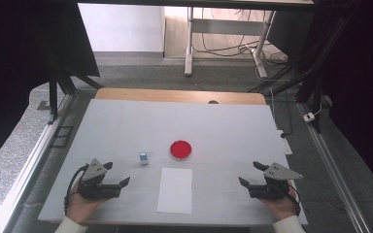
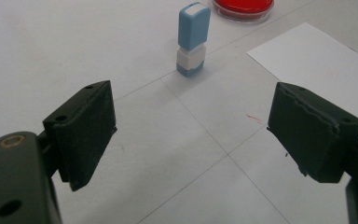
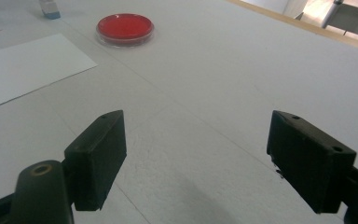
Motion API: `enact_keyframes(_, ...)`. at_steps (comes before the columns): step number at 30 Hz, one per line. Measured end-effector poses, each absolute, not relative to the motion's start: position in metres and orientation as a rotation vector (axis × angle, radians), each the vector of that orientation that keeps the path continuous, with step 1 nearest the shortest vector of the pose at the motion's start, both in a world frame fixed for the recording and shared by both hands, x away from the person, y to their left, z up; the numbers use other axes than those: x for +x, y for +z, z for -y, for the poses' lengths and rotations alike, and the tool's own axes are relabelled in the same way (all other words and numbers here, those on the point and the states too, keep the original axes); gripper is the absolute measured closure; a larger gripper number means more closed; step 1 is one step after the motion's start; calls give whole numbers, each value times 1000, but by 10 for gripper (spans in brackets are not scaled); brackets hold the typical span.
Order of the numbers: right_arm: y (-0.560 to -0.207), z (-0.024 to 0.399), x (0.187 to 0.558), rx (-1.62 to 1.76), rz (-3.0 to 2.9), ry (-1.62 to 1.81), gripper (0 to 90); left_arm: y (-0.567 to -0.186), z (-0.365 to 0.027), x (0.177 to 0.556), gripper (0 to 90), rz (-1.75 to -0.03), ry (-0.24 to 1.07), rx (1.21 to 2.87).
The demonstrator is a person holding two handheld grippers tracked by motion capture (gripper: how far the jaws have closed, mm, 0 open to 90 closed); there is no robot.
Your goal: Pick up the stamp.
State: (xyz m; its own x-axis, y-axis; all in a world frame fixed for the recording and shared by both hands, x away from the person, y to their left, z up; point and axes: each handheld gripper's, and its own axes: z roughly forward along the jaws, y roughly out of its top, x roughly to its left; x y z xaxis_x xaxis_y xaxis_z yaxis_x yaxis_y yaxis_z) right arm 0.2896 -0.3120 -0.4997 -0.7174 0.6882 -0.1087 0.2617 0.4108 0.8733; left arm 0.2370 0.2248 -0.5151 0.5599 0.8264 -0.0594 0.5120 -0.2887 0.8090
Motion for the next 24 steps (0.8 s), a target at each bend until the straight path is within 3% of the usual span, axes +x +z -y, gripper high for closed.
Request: enact_keyframes(24,-500,311,291,846,-2206,1307,246,-515,-222,240,147,-1058,510,1978)
